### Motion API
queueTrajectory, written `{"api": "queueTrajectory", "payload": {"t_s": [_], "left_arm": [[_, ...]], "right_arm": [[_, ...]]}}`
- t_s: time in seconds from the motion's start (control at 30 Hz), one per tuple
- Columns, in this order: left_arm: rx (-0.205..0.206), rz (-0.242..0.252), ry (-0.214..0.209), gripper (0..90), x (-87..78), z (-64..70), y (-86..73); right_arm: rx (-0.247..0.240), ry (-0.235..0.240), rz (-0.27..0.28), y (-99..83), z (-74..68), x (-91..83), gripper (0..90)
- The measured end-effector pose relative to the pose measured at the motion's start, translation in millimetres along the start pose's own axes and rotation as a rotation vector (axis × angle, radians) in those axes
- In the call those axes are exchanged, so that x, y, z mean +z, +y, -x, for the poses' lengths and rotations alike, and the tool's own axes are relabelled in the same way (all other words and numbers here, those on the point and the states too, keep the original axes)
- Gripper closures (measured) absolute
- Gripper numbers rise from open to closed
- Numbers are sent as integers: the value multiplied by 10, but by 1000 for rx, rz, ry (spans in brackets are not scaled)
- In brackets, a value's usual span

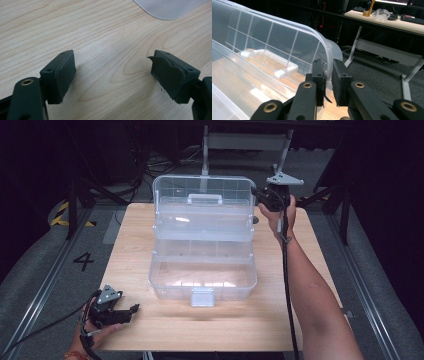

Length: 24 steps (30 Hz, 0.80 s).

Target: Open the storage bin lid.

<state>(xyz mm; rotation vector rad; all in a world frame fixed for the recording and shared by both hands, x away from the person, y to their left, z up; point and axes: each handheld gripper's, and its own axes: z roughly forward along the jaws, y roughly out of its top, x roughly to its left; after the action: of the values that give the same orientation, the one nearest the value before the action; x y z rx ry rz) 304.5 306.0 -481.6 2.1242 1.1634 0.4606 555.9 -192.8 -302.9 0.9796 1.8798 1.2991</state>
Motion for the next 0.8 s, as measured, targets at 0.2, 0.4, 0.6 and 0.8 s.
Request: {"api": "queueTrajectory", "payload": {"t_s": [0.2, 0.4, 0.6, 0.8], "left_arm": [[1, -1, -2, 202, 2, -2, 1], [2, -1, -1, 203, 2, -1, 1], [1, 1, 0, 203, 2, 0, 0], [1, -1, -1, 203, 3, -1, 2]], "right_arm": [[-8, -9, -35, 16, 30, 104, 809], [-2, -29, -56, -6, 43, 192, 805], [7, -36, -79, -12, 62, 252, 804], [17, -51, -87, -45, 68, 315, 802]]}}
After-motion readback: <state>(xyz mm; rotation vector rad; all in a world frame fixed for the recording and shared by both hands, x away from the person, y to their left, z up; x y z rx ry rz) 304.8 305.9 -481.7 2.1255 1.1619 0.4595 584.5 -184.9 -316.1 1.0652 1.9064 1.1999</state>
